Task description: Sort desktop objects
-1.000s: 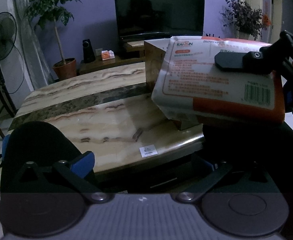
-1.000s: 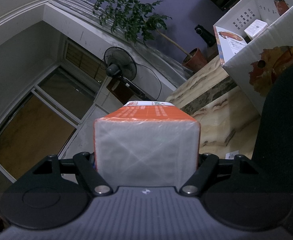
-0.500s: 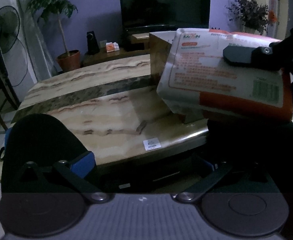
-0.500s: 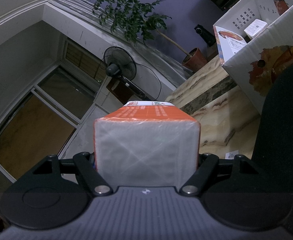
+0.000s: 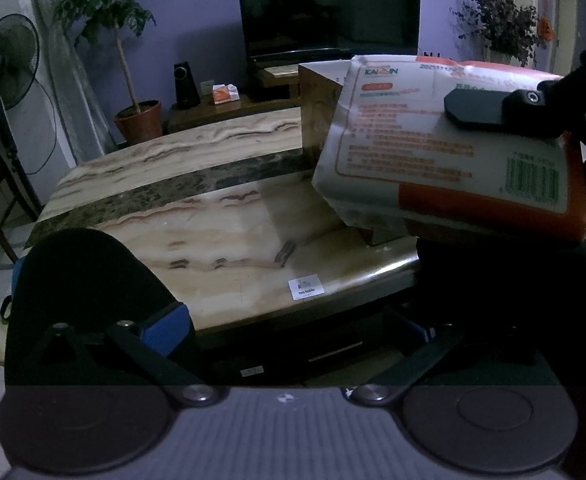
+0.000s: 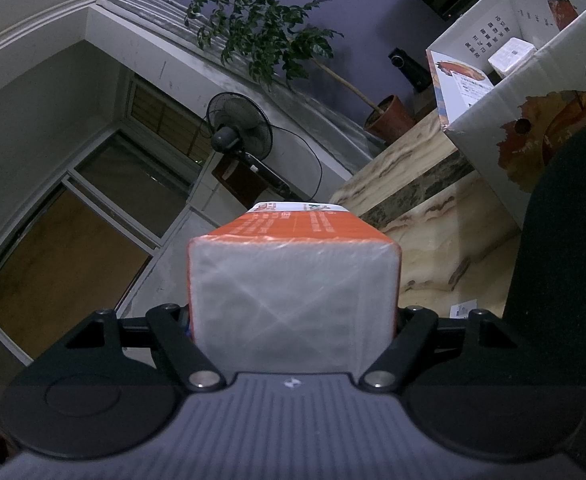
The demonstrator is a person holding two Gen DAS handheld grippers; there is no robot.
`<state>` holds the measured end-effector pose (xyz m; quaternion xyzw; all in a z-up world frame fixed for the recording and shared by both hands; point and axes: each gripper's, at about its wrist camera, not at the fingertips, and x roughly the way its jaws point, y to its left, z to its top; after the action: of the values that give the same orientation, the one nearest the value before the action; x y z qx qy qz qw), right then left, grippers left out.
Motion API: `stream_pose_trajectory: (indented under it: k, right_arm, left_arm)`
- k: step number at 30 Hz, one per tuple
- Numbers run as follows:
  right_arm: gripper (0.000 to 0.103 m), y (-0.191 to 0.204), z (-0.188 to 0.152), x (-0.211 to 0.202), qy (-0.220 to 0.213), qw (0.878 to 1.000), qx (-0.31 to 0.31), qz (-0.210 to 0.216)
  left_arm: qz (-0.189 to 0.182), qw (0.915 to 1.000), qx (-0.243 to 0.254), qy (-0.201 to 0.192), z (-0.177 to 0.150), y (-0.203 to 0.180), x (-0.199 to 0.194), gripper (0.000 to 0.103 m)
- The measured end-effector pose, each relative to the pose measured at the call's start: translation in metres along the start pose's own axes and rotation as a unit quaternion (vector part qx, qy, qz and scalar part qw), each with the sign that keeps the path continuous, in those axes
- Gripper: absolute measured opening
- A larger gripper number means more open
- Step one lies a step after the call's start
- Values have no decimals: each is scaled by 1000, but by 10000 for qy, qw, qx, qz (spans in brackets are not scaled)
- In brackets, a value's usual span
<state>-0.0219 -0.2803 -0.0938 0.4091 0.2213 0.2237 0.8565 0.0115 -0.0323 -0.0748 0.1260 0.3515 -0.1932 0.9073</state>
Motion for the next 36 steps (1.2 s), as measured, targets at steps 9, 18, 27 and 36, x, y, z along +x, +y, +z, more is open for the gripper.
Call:
stream_pose_trajectory:
  k: [9, 18, 27, 36]
  right_arm:
    - [78, 0, 0, -1, 6, 10000, 7, -10]
    - [78, 0, -1, 0, 12, 10000, 2, -17]
    - [78, -1, -1, -1, 13, 10000, 5, -14]
    - [78, -1, 0, 0, 20, 10000, 5, -13]
  left_arm:
    - [16, 10000, -7, 9, 1, 0, 0, 102]
    - [27, 10000, -3, 9, 0, 0, 1, 102]
    - [62, 10000, -39, 38, 1, 2, 1, 102]
    - [75, 10000, -34, 41, 0, 2, 0, 102]
